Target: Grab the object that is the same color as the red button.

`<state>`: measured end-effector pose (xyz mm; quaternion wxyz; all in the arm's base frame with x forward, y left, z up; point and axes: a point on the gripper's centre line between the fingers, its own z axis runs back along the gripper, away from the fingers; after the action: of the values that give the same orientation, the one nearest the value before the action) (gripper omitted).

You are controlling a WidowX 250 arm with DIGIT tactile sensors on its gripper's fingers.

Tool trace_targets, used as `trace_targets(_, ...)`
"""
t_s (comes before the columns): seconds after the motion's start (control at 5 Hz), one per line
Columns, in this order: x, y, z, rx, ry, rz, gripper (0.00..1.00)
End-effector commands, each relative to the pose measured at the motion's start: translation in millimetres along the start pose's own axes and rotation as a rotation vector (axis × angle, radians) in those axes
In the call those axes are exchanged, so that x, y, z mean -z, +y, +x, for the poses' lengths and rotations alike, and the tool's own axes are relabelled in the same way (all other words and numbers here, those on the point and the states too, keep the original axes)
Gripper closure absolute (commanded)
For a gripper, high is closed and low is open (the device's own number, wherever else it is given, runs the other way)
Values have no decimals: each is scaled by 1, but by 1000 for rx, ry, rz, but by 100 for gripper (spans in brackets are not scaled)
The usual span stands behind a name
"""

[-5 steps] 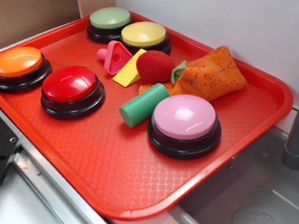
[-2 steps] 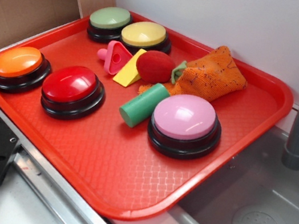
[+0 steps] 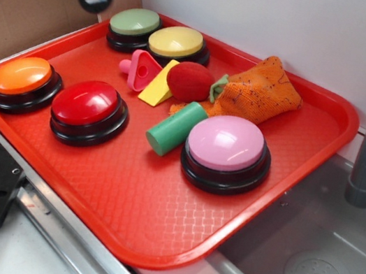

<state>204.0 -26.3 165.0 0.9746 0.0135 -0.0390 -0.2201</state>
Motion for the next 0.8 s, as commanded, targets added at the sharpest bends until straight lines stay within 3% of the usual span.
trace_targets(0.0,38,8,45,265,-109,-90,0)
trace_targets(0.2,68,9,65,343,-85,-96,0)
trace_targets(0.4,89,13,74,413,-102,-130,0)
trace_targets(0.6,105,19,82,445,-93,-121,0)
